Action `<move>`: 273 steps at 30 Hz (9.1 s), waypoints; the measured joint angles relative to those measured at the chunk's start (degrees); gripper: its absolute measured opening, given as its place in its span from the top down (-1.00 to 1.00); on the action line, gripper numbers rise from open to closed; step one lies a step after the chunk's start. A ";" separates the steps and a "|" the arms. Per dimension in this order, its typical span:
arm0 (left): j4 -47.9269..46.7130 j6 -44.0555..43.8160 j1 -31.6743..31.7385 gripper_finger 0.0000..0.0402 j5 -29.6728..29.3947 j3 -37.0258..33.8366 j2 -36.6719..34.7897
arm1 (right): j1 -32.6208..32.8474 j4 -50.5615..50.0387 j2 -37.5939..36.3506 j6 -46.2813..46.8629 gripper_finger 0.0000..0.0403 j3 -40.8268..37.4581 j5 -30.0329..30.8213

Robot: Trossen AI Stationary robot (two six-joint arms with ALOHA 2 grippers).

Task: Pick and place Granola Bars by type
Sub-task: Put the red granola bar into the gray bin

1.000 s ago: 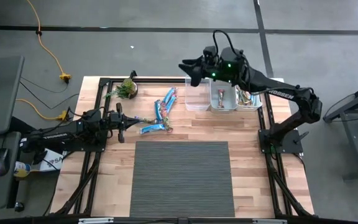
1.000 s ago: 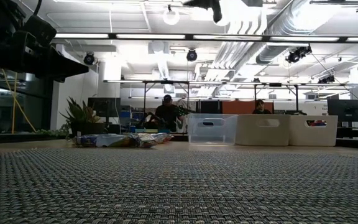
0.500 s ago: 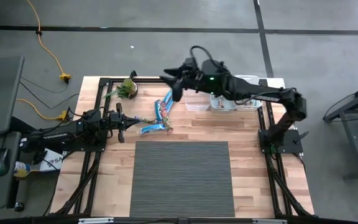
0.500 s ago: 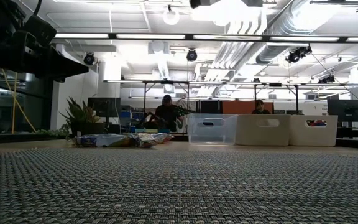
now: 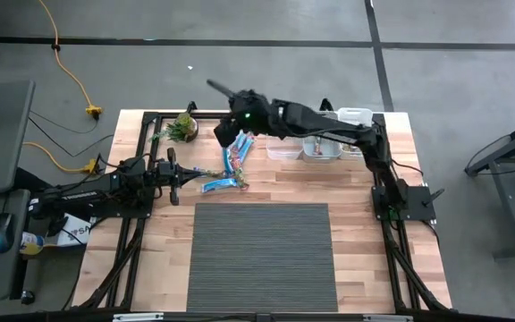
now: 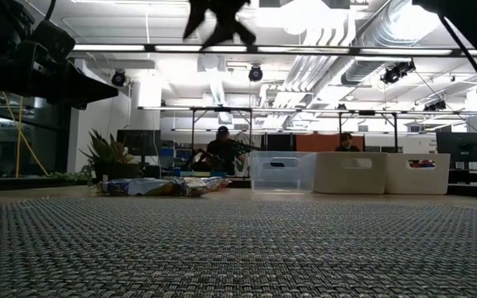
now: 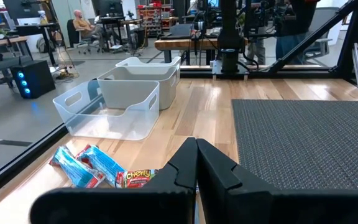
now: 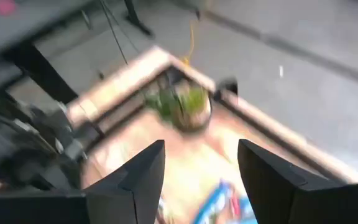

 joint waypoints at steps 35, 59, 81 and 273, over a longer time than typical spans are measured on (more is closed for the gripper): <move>-0.01 0.01 0.00 0.99 0.00 0.00 0.00 | 1.38 28.44 -0.02 13.27 -0.23 -41.21 -11.28; 0.00 -0.01 0.00 0.99 0.02 0.01 0.00 | 4.41 30.12 5.29 18.91 -0.49 -41.19 -6.17; 0.00 0.01 0.00 0.99 0.02 0.02 0.00 | 4.52 30.59 7.00 15.38 -0.43 -41.14 -3.01; 0.00 -0.01 0.00 0.99 0.00 0.01 0.00 | -26.12 15.52 -31.76 16.30 0.61 -77.29 -2.34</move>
